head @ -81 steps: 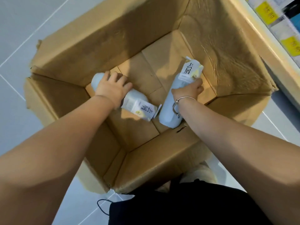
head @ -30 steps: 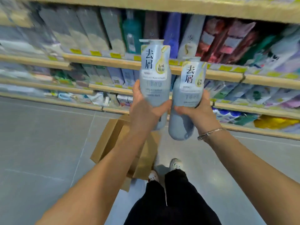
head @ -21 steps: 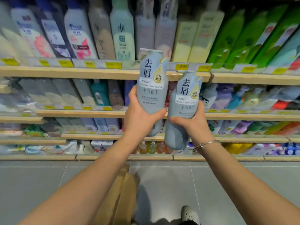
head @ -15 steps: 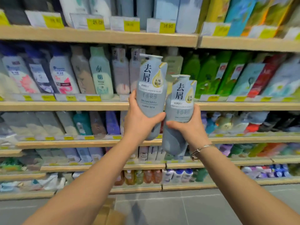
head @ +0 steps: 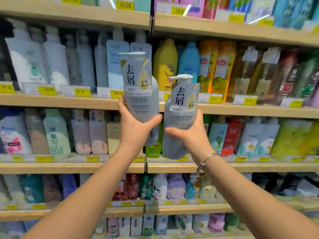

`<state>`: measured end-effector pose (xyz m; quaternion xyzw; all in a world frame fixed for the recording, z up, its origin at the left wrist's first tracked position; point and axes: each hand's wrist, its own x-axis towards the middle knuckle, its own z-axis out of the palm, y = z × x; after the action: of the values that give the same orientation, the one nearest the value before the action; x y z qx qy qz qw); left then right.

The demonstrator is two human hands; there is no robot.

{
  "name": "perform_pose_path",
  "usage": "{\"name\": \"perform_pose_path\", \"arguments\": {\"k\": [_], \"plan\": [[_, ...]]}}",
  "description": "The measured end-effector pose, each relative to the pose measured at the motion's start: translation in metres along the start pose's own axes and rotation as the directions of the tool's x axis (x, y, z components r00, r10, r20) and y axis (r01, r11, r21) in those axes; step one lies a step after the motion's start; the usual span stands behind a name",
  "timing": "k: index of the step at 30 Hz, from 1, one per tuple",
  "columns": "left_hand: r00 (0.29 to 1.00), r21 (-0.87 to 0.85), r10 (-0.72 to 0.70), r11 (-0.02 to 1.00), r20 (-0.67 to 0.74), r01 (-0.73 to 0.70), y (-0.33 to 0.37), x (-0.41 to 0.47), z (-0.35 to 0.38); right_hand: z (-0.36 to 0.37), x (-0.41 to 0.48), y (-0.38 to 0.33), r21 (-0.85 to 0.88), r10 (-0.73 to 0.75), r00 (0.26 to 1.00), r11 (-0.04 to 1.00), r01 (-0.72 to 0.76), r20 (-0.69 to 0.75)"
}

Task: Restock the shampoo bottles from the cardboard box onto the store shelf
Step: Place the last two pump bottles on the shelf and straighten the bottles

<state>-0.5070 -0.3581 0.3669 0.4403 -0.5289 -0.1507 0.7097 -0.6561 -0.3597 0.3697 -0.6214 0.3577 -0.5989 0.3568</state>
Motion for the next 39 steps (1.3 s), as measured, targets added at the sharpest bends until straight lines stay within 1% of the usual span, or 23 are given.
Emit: {"name": "perform_pose_path", "arguments": {"k": [4, 9, 13, 17, 19, 22, 25, 27, 29, 30, 32, 33, 34, 35, 37, 39], "plan": [[0.997, -0.054, 0.080, 0.995, -0.018, -0.081, 0.011, 0.018, 0.020, -0.009, 0.027, -0.006, 0.050, -0.063, 0.998, 0.997, 0.063, 0.002], [0.977, -0.064, 0.207, 0.976, -0.057, -0.210, 0.017, 0.040, 0.024, -0.008, 0.050, -0.019, 0.128, -0.098, 0.995, 0.987, 0.096, 0.011], [0.940, -0.006, 0.330, 0.943, -0.083, -0.331, 0.024, 0.063, 0.013, 0.007, 0.067, -0.032, 0.146, -0.166, 0.986, 0.976, 0.160, 0.030], [0.887, 0.065, 0.422, 0.906, -0.187, -0.417, 0.023, 0.093, -0.012, 0.045, 0.089, -0.044, 0.182, -0.251, 0.967, 0.954, 0.239, 0.046], [0.874, 0.078, 0.426, 0.904, -0.233, -0.420, 0.021, 0.111, -0.030, 0.070, 0.098, -0.052, 0.205, -0.293, 0.955, 0.938, 0.280, 0.039], [0.864, 0.102, 0.453, 0.892, -0.221, -0.441, 0.012, 0.143, -0.066, 0.113, 0.112, -0.061, 0.218, -0.329, 0.944, 0.923, 0.316, 0.026], [0.854, 0.190, 0.478, 0.876, -0.205, -0.444, -0.003, 0.177, -0.106, 0.160, 0.127, -0.063, 0.205, -0.345, 0.938, 0.918, 0.339, -0.003], [0.867, 0.146, 0.461, 0.886, -0.188, -0.440, -0.009, 0.195, -0.129, 0.191, 0.137, -0.062, 0.184, -0.356, 0.934, 0.918, 0.352, -0.011], [0.890, 0.081, 0.441, 0.897, -0.113, -0.435, -0.018, 0.210, -0.150, 0.217, 0.145, -0.062, 0.160, -0.361, 0.932, 0.919, 0.361, -0.029], [0.889, 0.119, 0.447, 0.892, -0.095, -0.436, -0.022, 0.216, -0.159, 0.230, 0.150, -0.061, 0.149, -0.362, 0.931, 0.919, 0.364, -0.040], [0.910, 0.129, 0.406, 0.910, -0.089, -0.393, -0.030, 0.228, -0.177, 0.253, 0.158, -0.058, 0.124, -0.355, 0.934, 0.925, 0.358, -0.045], [0.921, 0.097, 0.379, 0.923, -0.088, -0.371, -0.034, 0.231, -0.180, 0.257, 0.160, -0.056, 0.116, -0.347, 0.937, 0.930, 0.349, -0.042], [0.931, 0.070, 0.359, 0.932, -0.067, -0.355, -0.038, 0.234, -0.184, 0.263, 0.163, -0.052, 0.099, -0.343, 0.938, 0.933, 0.346, -0.046], [0.938, 0.101, 0.342, 0.937, -0.058, -0.335, -0.044, 0.237, -0.185, 0.269, 0.164, -0.049, 0.064, -0.343, 0.938, 0.936, 0.346, -0.054], [0.943, 0.206, 0.329, 0.928, -0.057, -0.311, -0.050, 0.241, -0.188, 0.276, 0.165, -0.043, -0.068, -0.346, 0.936, 0.937, 0.342, -0.060], [0.957, 0.211, 0.291, 0.936, -0.017, -0.281, -0.059, 0.244, -0.191, 0.280, 0.165, -0.037, -0.139, -0.337, 0.939, 0.935, 0.326, -0.067]]}}
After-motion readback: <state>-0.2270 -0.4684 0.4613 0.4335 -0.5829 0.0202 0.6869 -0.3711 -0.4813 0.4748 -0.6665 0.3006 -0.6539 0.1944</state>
